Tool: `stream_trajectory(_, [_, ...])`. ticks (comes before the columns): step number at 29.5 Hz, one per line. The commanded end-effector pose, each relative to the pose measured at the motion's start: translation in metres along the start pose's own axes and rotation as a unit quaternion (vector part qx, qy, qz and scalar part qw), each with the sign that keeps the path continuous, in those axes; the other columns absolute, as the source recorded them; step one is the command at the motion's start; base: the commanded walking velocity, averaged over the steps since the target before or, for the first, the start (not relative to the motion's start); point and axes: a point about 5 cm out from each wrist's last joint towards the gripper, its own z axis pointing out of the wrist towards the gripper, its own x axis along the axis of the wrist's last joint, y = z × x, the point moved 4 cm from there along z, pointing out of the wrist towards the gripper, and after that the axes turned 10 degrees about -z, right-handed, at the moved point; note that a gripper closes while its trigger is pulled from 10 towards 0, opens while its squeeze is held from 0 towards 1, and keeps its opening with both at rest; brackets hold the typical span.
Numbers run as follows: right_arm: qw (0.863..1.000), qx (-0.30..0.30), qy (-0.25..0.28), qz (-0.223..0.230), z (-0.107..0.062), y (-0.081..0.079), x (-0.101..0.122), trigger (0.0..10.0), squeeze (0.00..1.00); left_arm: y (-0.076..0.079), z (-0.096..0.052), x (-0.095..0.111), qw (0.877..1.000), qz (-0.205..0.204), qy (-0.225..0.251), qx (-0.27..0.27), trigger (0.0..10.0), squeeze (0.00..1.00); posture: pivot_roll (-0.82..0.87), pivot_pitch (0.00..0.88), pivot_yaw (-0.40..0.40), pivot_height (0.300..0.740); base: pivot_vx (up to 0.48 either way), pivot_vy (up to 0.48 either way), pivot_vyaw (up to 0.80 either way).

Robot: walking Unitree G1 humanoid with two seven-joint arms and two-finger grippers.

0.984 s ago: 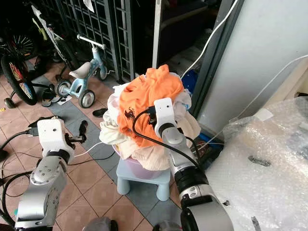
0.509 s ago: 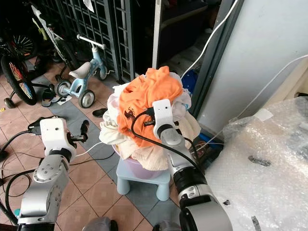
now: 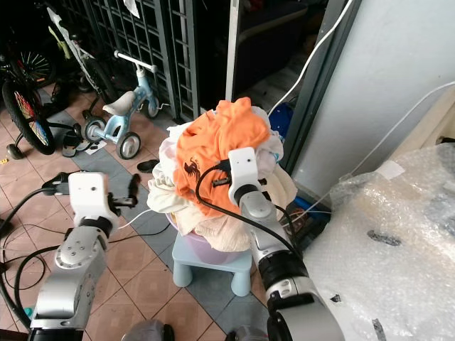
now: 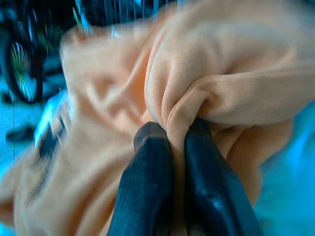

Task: Clothes washing

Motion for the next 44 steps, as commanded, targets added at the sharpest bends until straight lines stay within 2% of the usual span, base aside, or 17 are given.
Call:
stream_trajectory(1, [0.999,-0.013,0.047,-0.002,-0.001,0.009,0.022,0.0,0.00,0.004,-0.002,0.004,1.000,0.003,0.009,-0.017,10.0,0.00,0.00,0.000,-0.024,0.740,0.000,0.000,0.00])
stream_trajectory(2, [0.996,-0.019,0.083,-0.006,-0.010,0.018,0.037,0.0,0.00,0.005,-0.004,0.001,1.000,0.005,0.004,-0.025,10.0,0.00,0.00,0.000,-0.022,0.740,0.000,0.000,0.00])
stream_trajectory(3, [0.995,-0.023,0.098,-0.012,-0.016,0.022,0.043,0.0,0.00,0.004,-0.004,0.000,1.000,0.007,0.001,-0.027,10.0,0.00,0.00,0.000,-0.019,0.740,0.000,0.000,0.00])
stream_trajectory(8, [0.986,-0.047,0.157,-0.039,-0.045,0.039,0.062,0.0,0.00,0.007,-0.003,-0.007,0.999,0.012,-0.012,-0.052,10.0,0.00,-0.02,0.000,-0.006,0.740,0.000,0.000,0.00])
stream_trajectory(10, [0.983,-0.056,0.166,-0.046,-0.053,0.044,0.067,0.0,0.00,0.010,-0.002,-0.008,0.998,0.017,-0.013,-0.059,10.0,0.00,-0.02,0.000,0.001,0.740,0.000,0.000,0.00])
stream_trajectory(12, [0.981,-0.045,0.182,-0.059,-0.060,0.042,0.078,0.0,0.00,0.014,0.000,-0.007,0.997,0.022,-0.010,-0.070,10.0,0.00,-0.04,0.000,0.014,0.740,0.000,0.000,0.00])
stream_trajectory(14, [0.968,-0.018,0.223,-0.112,-0.074,0.034,0.102,0.0,0.00,0.020,0.004,-0.005,0.996,0.028,-0.006,-0.086,10.0,0.00,-0.05,0.000,0.023,0.740,0.000,0.000,0.00])
stream_trajectory(16, [0.960,-0.029,0.248,-0.129,-0.082,0.039,0.122,0.0,0.00,0.024,0.008,-0.003,0.995,0.031,-0.002,-0.094,10.0,0.00,-0.06,0.000,0.031,0.740,0.000,0.000,0.00])
stream_trajectory(19, [0.953,-0.045,0.267,-0.135,-0.083,0.045,0.138,0.0,0.00,0.024,0.012,-0.002,0.995,0.037,0.002,-0.092,10.0,0.00,-0.07,0.000,0.041,0.740,0.000,0.000,0.00])
stream_trajectory(20, [0.942,-0.071,0.292,-0.150,-0.083,0.053,0.157,0.0,0.00,0.023,0.018,0.000,0.996,0.048,0.012,-0.079,10.0,0.00,-0.08,0.000,0.044,0.740,0.000,0.000,0.00])
stream_trajectory(21, [0.942,-0.071,0.292,-0.150,-0.083,0.053,0.157,0.0,0.00,0.023,0.018,0.000,0.996,0.048,0.012,-0.079,10.0,0.00,-0.08,0.000,0.044,0.740,0.000,0.000,0.00])
stream_trajectory(23, [0.934,-0.093,0.309,-0.156,-0.082,0.061,0.174,0.0,0.00,0.024,0.022,0.003,0.996,0.053,0.019,-0.072,10.0,0.00,-0.08,0.000,0.045,0.740,0.000,0.000,0.00])
stream_trajectory(27, [0.933,-0.107,0.294,-0.179,-0.075,0.065,0.170,0.0,0.00,0.028,0.027,0.007,0.996,0.049,0.028,-0.074,10.0,0.00,-0.08,0.000,0.044,0.740,0.000,0.000,0.00])
stream_trajectory(30, [0.954,-0.095,0.219,-0.182,-0.067,0.060,0.130,0.0,0.00,0.035,0.031,0.012,0.995,0.045,0.037,-0.081,10.0,0.00,-0.06,0.000,0.030,0.740,0.000,0.000,0.00])
stream_trajectory(32, [0.969,-0.095,0.159,-0.161,-0.067,0.059,0.097,9.8,0.00,0.042,0.031,0.015,0.993,0.057,0.042,-0.090,10.0,0.00,-0.07,0.000,0.022,0.740,0.000,0.000,0.00])
stream_trajectory(38, [0.978,-0.090,0.132,-0.131,-0.078,0.044,0.074,10.0,0.00,0.038,0.020,0.009,0.994,0.028,0.034,-0.096,10.0,0.00,-0.06,0.000,0.039,0.740,0.000,0.000,0.00])
stream_trajectory(44, [0.983,-0.094,0.109,-0.109,-0.081,0.043,0.063,10.0,0.00,0.034,0.017,0.009,0.995,0.027,0.032,-0.092,10.0,0.00,-0.06,0.000,0.032,0.740,0.000,0.000,-0.52])
